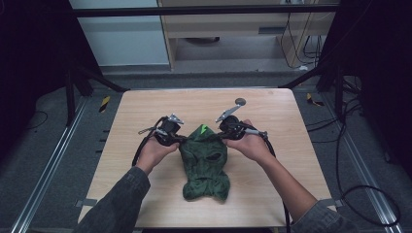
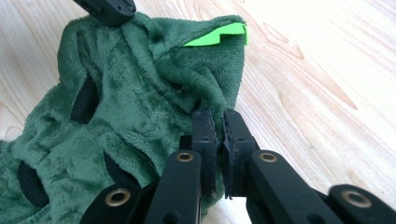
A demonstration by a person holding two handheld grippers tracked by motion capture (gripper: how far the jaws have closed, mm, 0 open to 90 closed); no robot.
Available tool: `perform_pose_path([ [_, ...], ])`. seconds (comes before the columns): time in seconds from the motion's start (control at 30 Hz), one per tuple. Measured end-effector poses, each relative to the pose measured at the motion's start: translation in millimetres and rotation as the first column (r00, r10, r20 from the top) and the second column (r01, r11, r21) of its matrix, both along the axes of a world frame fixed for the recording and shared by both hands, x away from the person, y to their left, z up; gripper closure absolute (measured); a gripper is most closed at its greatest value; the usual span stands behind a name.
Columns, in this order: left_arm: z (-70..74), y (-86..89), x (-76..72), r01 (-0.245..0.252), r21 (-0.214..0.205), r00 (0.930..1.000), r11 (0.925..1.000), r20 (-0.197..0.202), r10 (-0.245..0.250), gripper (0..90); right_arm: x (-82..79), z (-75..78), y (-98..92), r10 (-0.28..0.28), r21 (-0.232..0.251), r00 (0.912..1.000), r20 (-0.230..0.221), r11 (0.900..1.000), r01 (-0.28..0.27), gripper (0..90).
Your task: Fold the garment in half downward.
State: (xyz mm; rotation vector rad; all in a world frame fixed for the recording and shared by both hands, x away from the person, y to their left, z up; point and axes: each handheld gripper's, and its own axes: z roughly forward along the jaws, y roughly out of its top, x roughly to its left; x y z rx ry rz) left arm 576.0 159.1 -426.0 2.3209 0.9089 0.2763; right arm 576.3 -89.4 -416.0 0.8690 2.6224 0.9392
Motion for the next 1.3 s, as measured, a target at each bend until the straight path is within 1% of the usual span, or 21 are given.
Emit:
perform_pose_path([
  [0.13,5.2,-0.6,1.0,0.006,0.009,0.9999,0.9999,0.01,-0.006,88.1,1.2,4.4,1.6,0.002,-0.008,1.0,0.008,1.0,-0.002,85.4],
  [0.37,11.1,-0.6,2.9,0.002,0.01,0.9996,1.0,0.027,-0.002,88.1,3.4,12.3,2.3,0.003,-0.007,0.9997,0.025,1.0,-0.003,85.4],
  [0.43,12.4,-1.0,2.8,-0.002,0.003,0.9996,1.0,0.029,0.002,88.2,3.8,13.8,2.2,0.003,-0.006,0.9995,0.03,1.0,-0.003,85.3],
  [0.53,14.8,-1.2,3.4,0.0,0.005,0.9994,1.0,0.033,0.0,88.2,4.4,15.4,1.9,0.001,-0.006,0.9993,0.036,1.0,0.0,85.3],
  [0.7,23.0,-2.3,5.1,-0.006,-0.009,0.9986,0.9999,0.052,0.007,88.3,7.1,21.4,0.1,-0.007,0.0,0.9986,0.052,1.0,0.007,85.4],
  [0.8,27.0,-2.3,6.4,-0.002,-0.007,0.998,1.0,0.062,0.002,88.4,8.1,24.5,-0.9,-0.012,0.003,0.9983,0.058,0.9999,0.011,85.4],
  [0.9,30.4,-2.4,7.6,-0.007,-0.014,0.9974,0.9999,0.072,0.008,88.4,10.2,27.9,-1.9,-0.016,-0.001,0.9977,0.066,0.9999,0.016,85.3],
  [1.03,32.3,-2.8,8.3,-0.011,-0.02,0.997,0.9997,0.076,0.012,88.5,12.3,30.6,-2.2,-0.021,0.008,0.9972,0.071,0.9998,0.02,85.3],
  [1.17,33.2,-3.0,9.9,-0.01,-0.014,0.9969,0.9999,0.078,0.011,88.5,12.2,29.7,-1.0,-0.015,-0.003,0.9971,0.075,0.9999,0.015,85.3],
  [1.23,36.7,-3.6,12.9,-0.022,-0.018,0.9957,0.9996,0.09,0.024,88.5,15.4,34.3,-1.0,-0.025,-0.004,0.996,0.086,0.9997,0.025,85.3],
  [1.27,38.8,-3.6,13.8,-0.024,-0.019,0.9948,0.9995,0.098,0.026,88.5,16.2,35.9,-1.0,-0.03,0.003,0.9959,0.086,0.9995,0.03,85.3],
  [1.3,40.7,-3.9,13.8,-0.033,-0.027,0.9942,0.9991,0.101,0.035,88.5,17.3,37.7,-1.0,-0.031,0.004,0.9954,0.091,0.9995,0.031,85.3],
])
